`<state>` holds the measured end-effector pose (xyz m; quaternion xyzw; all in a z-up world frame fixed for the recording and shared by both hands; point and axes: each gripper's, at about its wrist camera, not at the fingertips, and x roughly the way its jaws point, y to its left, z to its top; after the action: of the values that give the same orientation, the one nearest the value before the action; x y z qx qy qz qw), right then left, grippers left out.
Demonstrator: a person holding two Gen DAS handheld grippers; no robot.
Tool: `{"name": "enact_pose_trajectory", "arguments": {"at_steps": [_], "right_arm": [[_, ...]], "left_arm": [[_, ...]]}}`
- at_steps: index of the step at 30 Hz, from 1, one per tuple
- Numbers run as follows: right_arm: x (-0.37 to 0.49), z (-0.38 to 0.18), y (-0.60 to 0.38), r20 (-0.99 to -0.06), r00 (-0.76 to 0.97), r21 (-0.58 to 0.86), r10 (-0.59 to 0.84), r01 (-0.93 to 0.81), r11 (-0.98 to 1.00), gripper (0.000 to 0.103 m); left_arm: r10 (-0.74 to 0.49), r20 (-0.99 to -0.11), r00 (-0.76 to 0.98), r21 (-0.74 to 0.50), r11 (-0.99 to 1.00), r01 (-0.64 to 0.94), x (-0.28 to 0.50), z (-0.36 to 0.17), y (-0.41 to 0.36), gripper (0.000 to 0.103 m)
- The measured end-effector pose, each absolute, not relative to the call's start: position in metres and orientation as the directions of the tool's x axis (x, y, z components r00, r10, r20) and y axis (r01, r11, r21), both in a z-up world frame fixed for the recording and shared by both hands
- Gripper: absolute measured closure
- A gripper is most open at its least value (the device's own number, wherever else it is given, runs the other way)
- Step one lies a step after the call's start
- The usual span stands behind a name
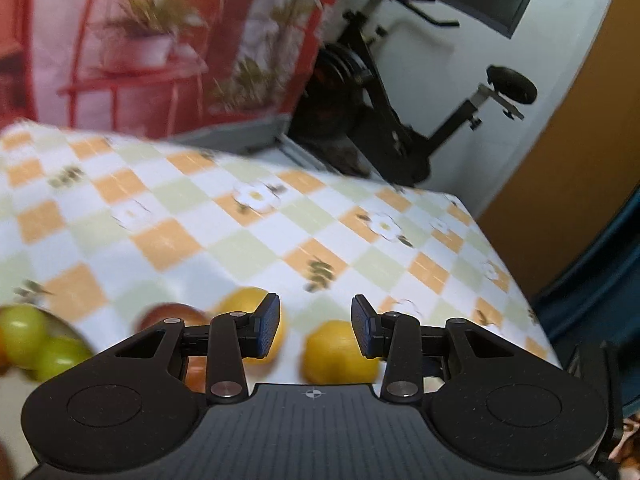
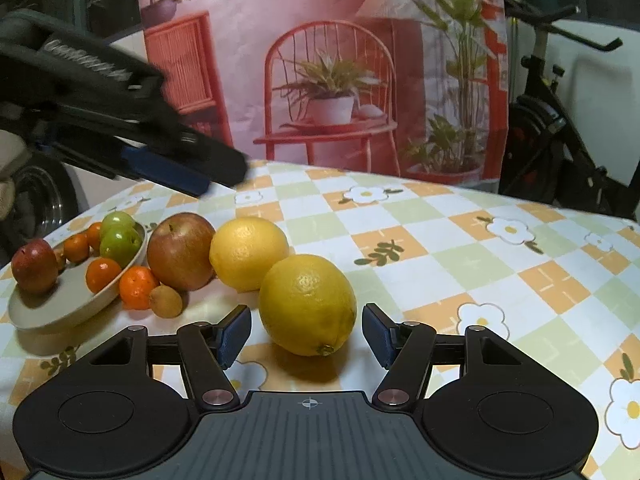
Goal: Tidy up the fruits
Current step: 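Release the apple and move both tools toward the yellow lemons, then grip a yellow lemon between the left and right tools together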
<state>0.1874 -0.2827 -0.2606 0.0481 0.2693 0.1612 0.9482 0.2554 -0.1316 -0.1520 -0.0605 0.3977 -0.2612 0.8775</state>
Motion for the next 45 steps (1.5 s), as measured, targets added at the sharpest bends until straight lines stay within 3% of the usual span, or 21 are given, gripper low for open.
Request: {"name": "enact_pose_trajectory", "arguments": {"at_steps": [16, 45], "right_arm": [[0.195, -0.267, -0.296, -0.496, 0.774, 0.271, 0.393, -0.292, 0.917, 0.051], [0.197, -0.268, -0.292, -0.516, 0.759, 0.273, 0.398, -0.295, 0.916, 0.051]], "left_arm": [[-0.516, -0.739, 0.434, -0.341, 0.841, 0.419, 0.280, -0.182, -0.158, 0.062], [-0.511, -0.737, 0.442, -0.315, 0.838, 0.445, 0.276, -0.185, -0.162, 0.062]]}}
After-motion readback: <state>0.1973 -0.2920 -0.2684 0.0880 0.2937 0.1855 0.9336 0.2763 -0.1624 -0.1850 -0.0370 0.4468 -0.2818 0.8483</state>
